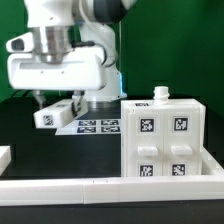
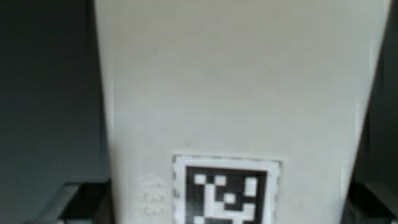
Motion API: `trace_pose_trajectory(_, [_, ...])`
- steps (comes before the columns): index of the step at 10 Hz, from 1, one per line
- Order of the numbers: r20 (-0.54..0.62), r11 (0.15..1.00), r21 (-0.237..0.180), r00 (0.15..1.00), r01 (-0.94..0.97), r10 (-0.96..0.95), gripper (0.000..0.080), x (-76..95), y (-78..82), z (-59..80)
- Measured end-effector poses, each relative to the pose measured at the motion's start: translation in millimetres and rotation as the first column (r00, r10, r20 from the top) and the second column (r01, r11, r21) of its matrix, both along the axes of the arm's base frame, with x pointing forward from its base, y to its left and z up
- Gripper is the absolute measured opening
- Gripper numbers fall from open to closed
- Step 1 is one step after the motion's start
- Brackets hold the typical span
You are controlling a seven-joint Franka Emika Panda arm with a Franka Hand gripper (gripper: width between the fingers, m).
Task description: Assemble cabinet
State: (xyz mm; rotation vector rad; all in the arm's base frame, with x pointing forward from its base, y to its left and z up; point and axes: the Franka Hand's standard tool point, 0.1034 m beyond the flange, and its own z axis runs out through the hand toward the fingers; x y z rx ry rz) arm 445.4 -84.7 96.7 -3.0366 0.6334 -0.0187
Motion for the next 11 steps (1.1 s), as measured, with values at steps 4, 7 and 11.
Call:
trace_pose_trajectory(4, [-0.038,1.000,-0.007,0.999,-0.015,0.014,0.0560,52.1,60.2,43.5])
trace_pose_trajectory(7, [-0.040,1.000,-0.010,0.999,-0.021,0.020,0.0560,57.8,62.5,41.7])
trace_pose_trajectory(11, [-0.049,0.998,-0.012,0.997,-0.056,0.056,0.0560,57.3,63.3,40.6])
